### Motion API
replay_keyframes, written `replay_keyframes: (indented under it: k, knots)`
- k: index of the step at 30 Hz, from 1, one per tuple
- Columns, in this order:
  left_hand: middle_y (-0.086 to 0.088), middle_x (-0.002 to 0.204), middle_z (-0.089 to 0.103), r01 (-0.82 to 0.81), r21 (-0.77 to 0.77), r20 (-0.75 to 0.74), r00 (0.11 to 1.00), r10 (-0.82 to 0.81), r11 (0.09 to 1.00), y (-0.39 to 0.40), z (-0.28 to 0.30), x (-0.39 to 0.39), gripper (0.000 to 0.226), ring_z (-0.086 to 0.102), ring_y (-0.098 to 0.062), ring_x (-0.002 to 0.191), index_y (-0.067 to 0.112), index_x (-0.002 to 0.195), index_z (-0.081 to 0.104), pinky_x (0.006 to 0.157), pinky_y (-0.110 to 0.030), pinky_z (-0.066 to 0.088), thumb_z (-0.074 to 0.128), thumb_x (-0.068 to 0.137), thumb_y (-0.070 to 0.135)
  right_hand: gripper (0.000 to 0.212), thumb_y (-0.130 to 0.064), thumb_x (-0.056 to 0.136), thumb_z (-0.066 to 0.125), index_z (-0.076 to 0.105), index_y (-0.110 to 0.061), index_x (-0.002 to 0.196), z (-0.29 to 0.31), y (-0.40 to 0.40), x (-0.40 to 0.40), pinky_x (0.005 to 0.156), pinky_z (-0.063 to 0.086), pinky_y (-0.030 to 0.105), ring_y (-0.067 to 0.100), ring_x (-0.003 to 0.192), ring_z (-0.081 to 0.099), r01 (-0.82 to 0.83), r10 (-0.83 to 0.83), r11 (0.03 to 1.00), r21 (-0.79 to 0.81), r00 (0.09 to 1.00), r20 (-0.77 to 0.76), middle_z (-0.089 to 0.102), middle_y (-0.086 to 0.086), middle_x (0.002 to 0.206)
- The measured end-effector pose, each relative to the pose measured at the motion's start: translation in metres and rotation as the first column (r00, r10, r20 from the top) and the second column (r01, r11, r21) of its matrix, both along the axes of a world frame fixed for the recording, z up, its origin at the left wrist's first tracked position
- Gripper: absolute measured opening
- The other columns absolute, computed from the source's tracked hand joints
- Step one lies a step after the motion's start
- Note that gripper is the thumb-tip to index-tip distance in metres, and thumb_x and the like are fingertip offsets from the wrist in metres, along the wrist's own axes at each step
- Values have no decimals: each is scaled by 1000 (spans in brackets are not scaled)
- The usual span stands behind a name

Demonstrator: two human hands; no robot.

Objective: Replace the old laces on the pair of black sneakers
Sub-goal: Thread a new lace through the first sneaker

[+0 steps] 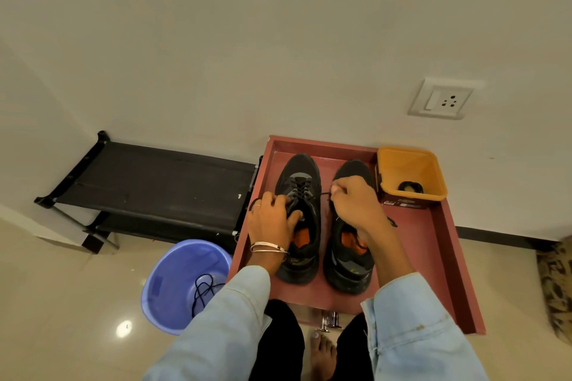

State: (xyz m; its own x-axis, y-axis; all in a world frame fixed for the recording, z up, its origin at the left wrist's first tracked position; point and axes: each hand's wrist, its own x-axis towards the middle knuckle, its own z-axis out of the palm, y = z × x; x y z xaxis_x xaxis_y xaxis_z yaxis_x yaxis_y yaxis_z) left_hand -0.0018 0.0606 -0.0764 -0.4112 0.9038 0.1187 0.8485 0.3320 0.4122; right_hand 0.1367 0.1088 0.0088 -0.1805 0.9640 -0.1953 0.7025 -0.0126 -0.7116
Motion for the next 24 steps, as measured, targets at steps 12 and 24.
replay_keyframes:
  k: [12,24]
  knots:
    - [-6,104,70,-19,31,303,953,8,999,9,11,-9,24,63,-20,94,15,108,71,74,-22,43,59,91,26,12,-15,89,64,75,-11,88,-62,2,-40,74,45,25,20,91,62,-74,63,985,156,995,77,68,8,98]
    - [-5,96,72,-53,19,474,880,37,998,11,6,-20,19,65,-16,87,14,102,73,77,-20,46,63,89,22,14,-27,95,52,63,-19,98,-86,-17,-55,93,37,43,22,115,41,79,-86,976,201,996,23,50,2,113]
